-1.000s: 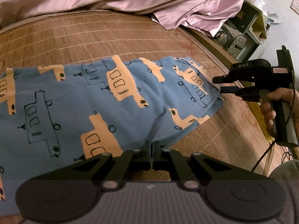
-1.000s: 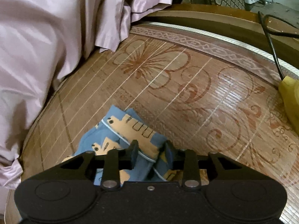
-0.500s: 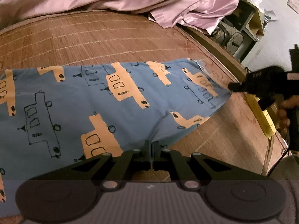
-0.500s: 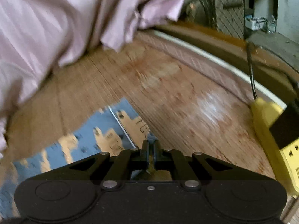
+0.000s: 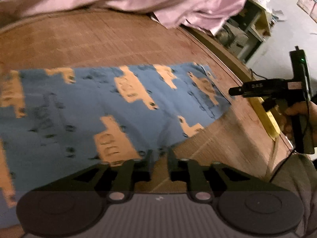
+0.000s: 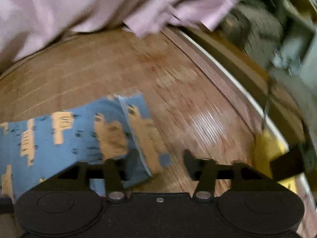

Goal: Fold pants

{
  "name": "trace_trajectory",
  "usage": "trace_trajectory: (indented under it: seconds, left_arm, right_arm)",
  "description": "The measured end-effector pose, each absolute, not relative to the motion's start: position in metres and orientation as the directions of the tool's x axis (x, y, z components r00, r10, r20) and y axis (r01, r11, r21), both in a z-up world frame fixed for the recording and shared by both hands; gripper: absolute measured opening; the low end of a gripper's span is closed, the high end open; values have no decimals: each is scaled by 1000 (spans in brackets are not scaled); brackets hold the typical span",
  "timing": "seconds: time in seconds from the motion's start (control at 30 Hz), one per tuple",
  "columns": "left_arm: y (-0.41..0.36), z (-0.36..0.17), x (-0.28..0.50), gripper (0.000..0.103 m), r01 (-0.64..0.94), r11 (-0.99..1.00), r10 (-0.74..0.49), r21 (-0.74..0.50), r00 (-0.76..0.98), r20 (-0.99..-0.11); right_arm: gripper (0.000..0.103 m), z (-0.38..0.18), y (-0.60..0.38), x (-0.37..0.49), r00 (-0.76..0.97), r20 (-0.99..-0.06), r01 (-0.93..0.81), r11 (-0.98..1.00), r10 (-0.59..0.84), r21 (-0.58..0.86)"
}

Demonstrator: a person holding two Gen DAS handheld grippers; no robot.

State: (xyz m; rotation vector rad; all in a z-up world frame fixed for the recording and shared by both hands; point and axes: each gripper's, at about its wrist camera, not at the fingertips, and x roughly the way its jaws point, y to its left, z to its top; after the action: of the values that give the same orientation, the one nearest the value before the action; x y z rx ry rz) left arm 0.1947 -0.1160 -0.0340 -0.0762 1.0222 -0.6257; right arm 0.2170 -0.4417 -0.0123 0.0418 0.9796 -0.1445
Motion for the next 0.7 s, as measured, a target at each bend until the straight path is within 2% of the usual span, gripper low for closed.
trace_trajectory:
  seconds: [0.03, 0.07, 0.1, 0.13, 0.17, 0.3, 0.5, 0.7]
  left_arm:
    - [-109, -31, 193, 36, 435, 840, -499, -324, 385, -777]
    - [-101, -27, 193, 46, 415, 858, -474, -303, 411, -779]
    - [-90, -22, 192, 66, 388, 876, -449, -286, 441, -777]
    - [-79, -18, 192, 77, 358, 894, -423, -271, 470, -775]
    - [-67, -15, 191, 90, 317, 915, -386, -249, 509, -770]
    - [-21, -11, 191, 93, 143, 984, -175, -110, 605, -777]
    - [45, -38, 192, 92, -27, 999, 42, 33, 504, -863]
    - [94, -43, 176, 95, -54, 998, 57, 34, 510, -858]
  right_arm:
    - [77, -11, -435, 219, 563, -822, 105, 994, -83, -28]
    - [82, -10, -428, 221, 577, -814, 72, 997, -69, -34]
    - [91, -9, -423, 223, 582, -810, 50, 998, -64, -43]
    - [100, -11, -415, 225, 587, -807, 24, 998, -65, -63]
    - [102, -12, -408, 226, 590, -804, 6, 996, -76, -89]
    - [102, -30, -387, 233, 553, -817, -48, 973, -163, -227]
    - [100, -52, -400, 230, 444, -891, -1, 994, -96, -108]
    - [102, -57, -428, 228, 428, -903, 59, 998, -36, -12]
